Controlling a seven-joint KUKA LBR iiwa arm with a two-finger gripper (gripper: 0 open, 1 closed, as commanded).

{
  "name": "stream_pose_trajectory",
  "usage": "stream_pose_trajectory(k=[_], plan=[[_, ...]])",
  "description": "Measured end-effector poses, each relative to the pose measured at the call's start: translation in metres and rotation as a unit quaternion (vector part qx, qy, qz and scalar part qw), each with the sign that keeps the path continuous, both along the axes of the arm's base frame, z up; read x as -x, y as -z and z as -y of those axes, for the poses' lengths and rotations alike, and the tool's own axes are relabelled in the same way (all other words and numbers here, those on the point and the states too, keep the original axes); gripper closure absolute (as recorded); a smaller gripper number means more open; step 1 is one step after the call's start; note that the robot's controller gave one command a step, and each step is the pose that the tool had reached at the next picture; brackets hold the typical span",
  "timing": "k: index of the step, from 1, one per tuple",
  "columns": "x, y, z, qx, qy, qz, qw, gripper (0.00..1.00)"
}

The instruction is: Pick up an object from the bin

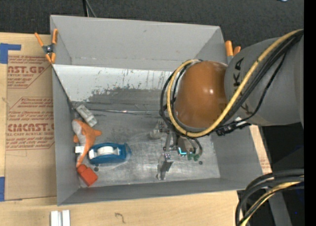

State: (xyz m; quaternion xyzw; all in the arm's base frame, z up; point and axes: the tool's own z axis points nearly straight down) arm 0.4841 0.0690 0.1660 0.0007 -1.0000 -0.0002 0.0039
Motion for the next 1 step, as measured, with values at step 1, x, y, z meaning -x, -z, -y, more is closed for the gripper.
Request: stream_pose_trajectory(k=[1], plan=[[-0.0019,-0.0033,0.0003,0.0,0.0,0.0038,1.0,0.0]])
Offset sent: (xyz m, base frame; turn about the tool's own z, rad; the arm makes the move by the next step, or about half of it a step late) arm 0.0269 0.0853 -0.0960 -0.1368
